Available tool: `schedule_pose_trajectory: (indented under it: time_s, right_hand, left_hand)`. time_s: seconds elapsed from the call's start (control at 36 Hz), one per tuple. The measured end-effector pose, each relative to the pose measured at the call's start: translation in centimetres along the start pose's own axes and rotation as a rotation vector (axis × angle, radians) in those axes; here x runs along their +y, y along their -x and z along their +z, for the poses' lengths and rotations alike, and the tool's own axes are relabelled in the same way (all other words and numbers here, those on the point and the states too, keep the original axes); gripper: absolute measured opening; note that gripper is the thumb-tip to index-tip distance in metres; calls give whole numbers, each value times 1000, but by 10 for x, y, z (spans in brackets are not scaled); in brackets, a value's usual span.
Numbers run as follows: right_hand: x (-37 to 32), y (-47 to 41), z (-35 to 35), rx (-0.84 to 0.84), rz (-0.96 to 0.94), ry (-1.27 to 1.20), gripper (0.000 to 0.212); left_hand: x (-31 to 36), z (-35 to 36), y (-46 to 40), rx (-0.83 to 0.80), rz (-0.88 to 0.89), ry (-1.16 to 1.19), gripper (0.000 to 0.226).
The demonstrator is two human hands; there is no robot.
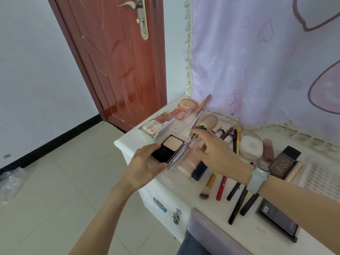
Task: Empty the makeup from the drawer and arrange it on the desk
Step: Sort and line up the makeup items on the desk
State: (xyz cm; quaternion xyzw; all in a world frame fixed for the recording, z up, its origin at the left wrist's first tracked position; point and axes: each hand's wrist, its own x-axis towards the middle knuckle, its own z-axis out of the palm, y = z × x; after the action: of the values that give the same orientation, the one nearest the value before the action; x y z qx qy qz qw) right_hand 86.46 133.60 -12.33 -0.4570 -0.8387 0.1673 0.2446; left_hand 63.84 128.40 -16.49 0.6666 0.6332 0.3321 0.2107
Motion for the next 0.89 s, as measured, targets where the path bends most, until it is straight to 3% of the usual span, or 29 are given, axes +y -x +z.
schedule_pose_trajectory:
  time_s: [0.08,0.64,0.78,0.89]
  right_hand:
    - [5,1,4,2,-124,151,42]
    - [18,-2,12,59,-125,88,44]
    - [37,-15,0,115,-141,181,33]
    - [52,-45,-6,62,-156,365,32]
  left_hand:
    - [-1,8,-1,36,39,-103,64]
    - [-26,24,-8,250,149,-175,51]
    - [-24,30,2,291,42,-270,75]
    - [-27,33,5,187,-114,-297,96]
